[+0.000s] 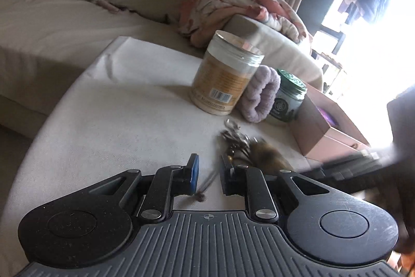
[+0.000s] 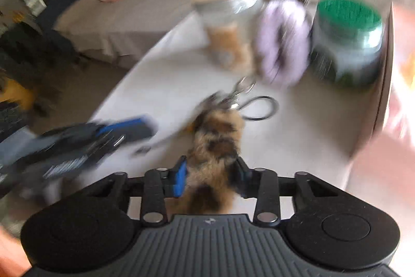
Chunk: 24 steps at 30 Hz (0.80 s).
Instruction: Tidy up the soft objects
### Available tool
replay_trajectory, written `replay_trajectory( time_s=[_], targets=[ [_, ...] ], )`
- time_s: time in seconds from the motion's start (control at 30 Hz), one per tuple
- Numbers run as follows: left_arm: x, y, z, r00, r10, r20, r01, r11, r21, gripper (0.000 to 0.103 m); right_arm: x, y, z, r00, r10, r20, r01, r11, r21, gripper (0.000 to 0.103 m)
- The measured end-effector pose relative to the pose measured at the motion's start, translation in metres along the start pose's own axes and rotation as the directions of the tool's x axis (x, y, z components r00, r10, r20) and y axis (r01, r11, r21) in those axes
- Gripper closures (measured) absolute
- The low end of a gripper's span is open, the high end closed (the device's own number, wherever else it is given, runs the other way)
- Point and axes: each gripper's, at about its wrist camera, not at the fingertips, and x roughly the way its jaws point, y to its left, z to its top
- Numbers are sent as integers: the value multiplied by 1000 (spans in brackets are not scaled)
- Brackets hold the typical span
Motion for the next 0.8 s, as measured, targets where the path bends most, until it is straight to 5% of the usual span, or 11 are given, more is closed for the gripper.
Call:
replay_trajectory(
  time_s=[0.17, 0.37, 0.4, 0.47, 0.5, 0.67, 0.8],
  targets=[
    [-7, -15, 0, 1000, -12, 4, 12, 999, 38, 84, -43, -27, -36, 985, -110, 135, 96, 990, 106, 80],
    [-13, -39, -11, 999, 6, -44, -1, 993, 117, 84, -89, -58, -79, 914, -331, 235, 286, 936, 207, 81],
    [-15, -43, -13, 999, 7, -52, 0, 992, 129, 84, -92, -61, -88, 910, -340, 238, 293, 933, 210, 78],
    [-18, -54, -18, 998, 12, -59, -3, 988, 154, 84, -97, -64, -103, 900, -359, 247, 310, 926, 216, 42],
    [-18, -58, -20, 998, 10, -63, 0, 986, 167, 84, -97, -64, -108, 891, -370, 261, 320, 923, 215, 36],
    [-12, -88, -30, 995, 12, -103, 17, 960, 279, 84, -89, -60, -125, 858, -420, 295, 379, 906, 189, 31],
    [-5, -114, -41, 987, 0, -161, 66, 914, 400, 84, -86, -57, -125, 855, -419, 306, 380, 907, 180, 26]
  ],
)
